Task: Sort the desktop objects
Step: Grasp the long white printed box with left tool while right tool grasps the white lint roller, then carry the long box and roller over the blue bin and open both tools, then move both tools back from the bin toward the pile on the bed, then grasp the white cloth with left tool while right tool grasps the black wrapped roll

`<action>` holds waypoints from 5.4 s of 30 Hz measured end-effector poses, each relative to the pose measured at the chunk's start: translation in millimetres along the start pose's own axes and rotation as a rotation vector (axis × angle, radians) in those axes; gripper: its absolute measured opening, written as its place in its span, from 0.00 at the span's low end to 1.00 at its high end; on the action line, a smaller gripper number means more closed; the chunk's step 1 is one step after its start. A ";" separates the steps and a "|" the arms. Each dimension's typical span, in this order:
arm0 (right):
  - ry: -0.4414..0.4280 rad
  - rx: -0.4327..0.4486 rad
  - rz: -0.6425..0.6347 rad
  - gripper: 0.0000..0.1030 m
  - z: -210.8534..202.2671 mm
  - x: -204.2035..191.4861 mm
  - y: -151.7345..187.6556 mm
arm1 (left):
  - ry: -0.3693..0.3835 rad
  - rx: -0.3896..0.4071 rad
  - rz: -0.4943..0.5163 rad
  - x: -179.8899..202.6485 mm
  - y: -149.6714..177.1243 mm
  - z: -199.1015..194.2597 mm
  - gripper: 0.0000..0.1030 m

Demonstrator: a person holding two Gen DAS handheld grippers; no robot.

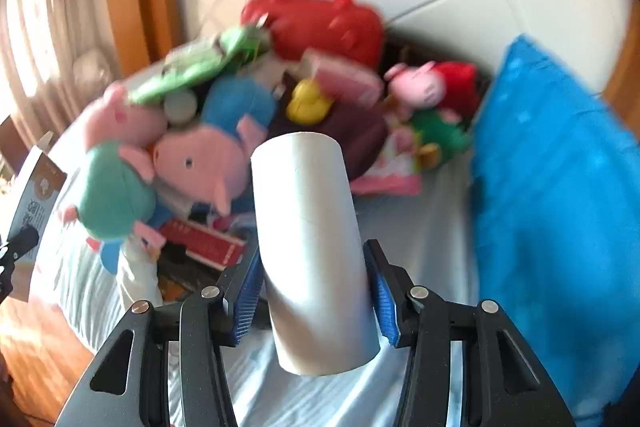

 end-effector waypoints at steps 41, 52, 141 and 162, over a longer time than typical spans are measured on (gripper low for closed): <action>0.083 -0.347 0.074 0.47 -56.6 447.3 63.9 | 0.320 -0.452 0.382 550.0 -95.4 27.7 0.28; -0.032 -0.693 0.078 0.44 35.2 444.3 136.6 | 0.264 -0.713 0.443 567.2 -29.4 96.5 0.28; -0.271 -0.272 -0.142 1.00 131.0 -63.8 73.8 | -0.017 -0.243 -0.108 5.3 100.8 149.2 0.15; -0.243 -0.247 -0.342 0.55 147.8 -104.5 79.8 | 0.078 -0.205 -0.049 27.6 90.6 135.4 0.09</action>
Point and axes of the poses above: each gripper's, at about its wrist camera, not at the fingertips, and z roughly the way its jaws point, x to its right, y to its underside, the point moved 3 cm from there along z, roughly the way its jaws point, and after that the axes turned 4 degrees about y, right-handed, at the moved point
